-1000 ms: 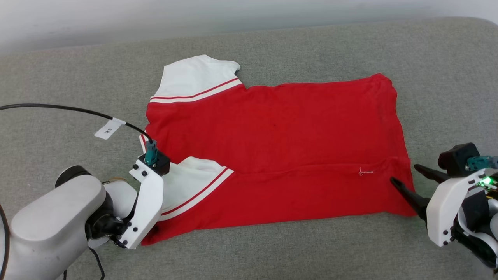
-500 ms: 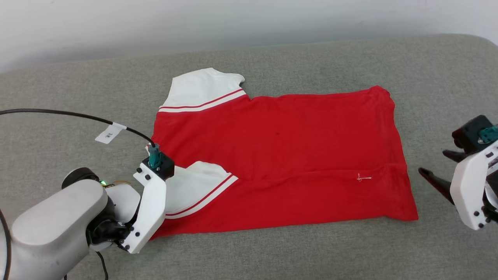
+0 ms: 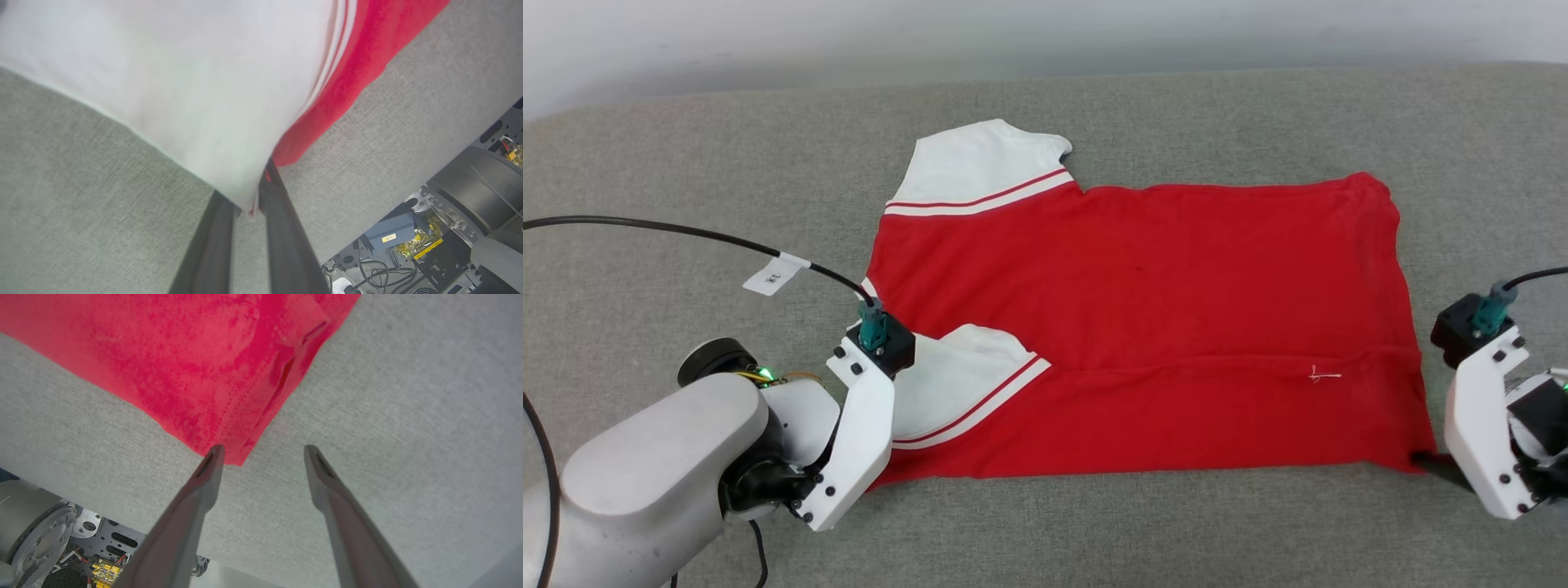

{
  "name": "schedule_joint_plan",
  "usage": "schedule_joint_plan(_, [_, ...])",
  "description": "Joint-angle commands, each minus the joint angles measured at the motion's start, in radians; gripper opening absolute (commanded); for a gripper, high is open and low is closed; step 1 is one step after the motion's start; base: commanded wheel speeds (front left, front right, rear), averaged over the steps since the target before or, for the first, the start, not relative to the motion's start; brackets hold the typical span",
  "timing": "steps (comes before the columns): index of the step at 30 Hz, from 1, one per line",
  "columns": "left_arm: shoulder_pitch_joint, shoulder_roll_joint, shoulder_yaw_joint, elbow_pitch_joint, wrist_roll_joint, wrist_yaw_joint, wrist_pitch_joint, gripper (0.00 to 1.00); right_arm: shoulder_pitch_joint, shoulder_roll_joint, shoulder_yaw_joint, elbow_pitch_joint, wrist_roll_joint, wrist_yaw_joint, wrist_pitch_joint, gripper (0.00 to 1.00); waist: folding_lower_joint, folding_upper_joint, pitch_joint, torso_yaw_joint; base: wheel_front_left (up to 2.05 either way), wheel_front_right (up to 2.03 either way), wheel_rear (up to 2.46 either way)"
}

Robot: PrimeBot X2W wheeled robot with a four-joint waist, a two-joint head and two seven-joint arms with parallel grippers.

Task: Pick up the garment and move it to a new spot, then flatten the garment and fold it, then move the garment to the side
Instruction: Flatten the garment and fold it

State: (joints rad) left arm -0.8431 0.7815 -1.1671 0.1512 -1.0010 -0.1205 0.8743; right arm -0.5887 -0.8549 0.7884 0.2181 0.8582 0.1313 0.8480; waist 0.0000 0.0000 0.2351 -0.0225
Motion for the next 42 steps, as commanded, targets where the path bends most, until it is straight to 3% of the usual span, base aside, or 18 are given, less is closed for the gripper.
schedule_joint_plan(1, [-0.006, -0.001, -0.004, 0.0, 0.003, -0.003, -0.005, 0.0, 0.005, 0.014, 0.009, 0.017, 0.004, -0.001, -0.006, 1.0, 0.0, 0.0, 0.006, 0.006, 0.0, 0.0, 0.0])
schedule_joint_plan(7, [-0.007, 0.001, -0.008, 0.004, 0.005, -0.004, -0.016, 0.0, 0.052, 0.087, 0.085, 0.094, 0.025, -0.001, -0.036, 1.0, 0.0, 0.0, 0.027, 0.012, 0.0, 0.0, 0.0])
schedule_joint_plan(11, [-0.003, 0.006, -0.012, 0.016, 0.004, -0.005, -0.023, 0.0, 0.058, 0.098, 0.148, 0.106, 0.031, 0.001, -0.06, 1.0, 0.0, 0.0, 0.028, 0.009, 0.0, 0.0, 0.0])
schedule_joint_plan(12, [0.004, 0.008, -0.013, 0.021, 0.0, -0.005, -0.027, 0.0, 0.053, 0.096, 0.159, 0.099, 0.035, 0.001, -0.07, 0.27, 0.0, 0.0, 0.023, 0.006, 0.0, 0.0, 0.0])
schedule_joint_plan(13, [0.013, 0.009, -0.013, 0.026, -0.005, -0.005, -0.033, 0.0, 0.042, 0.092, 0.165, 0.093, 0.043, 0.001, -0.082, 0.0, 0.0, 0.0, 0.015, 0.002, 0.0, 0.0, 0.0])
schedule_joint_plan(23, [0.085, 0.031, -0.016, 0.052, -0.043, -0.006, -0.089, 0.0, -0.041, -0.025, 0.199, 0.006, 0.082, -0.001, -0.17, 0.0, 0.0, 0.0, -0.107, -0.026, 0.0, 0.0, 0.0])
schedule_joint_plan(32, [0.182, 0.1, -0.033, -0.041, -0.091, 0.009, -0.098, 0.0, 0.042, -0.144, 0.198, -0.092, 0.152, -0.001, -0.215, 0.0, 0.0, 0.0, -0.157, -0.026, 0.0, 0.0, 0.0])
schedule_joint_plan(37, [0.244, 0.117, -0.05, -0.094, -0.099, 0.049, -0.099, 0.0, 0.131, -0.17, 0.201, -0.093, 0.171, -0.001, -0.231, 0.0, 0.0, 0.0, -0.14, -0.022, 0.0, 0.0, 0.0])
schedule_joint_plan(42, [0.27, 0.122, -0.049, -0.102, -0.092, 0.08, -0.123, 0.0, 0.178, -0.134, 0.186, -0.053, 0.162, -0.001, -0.254, 0.0, 0.0, 0.0, -0.113, -0.028, 0.0, 0.0, 0.0])
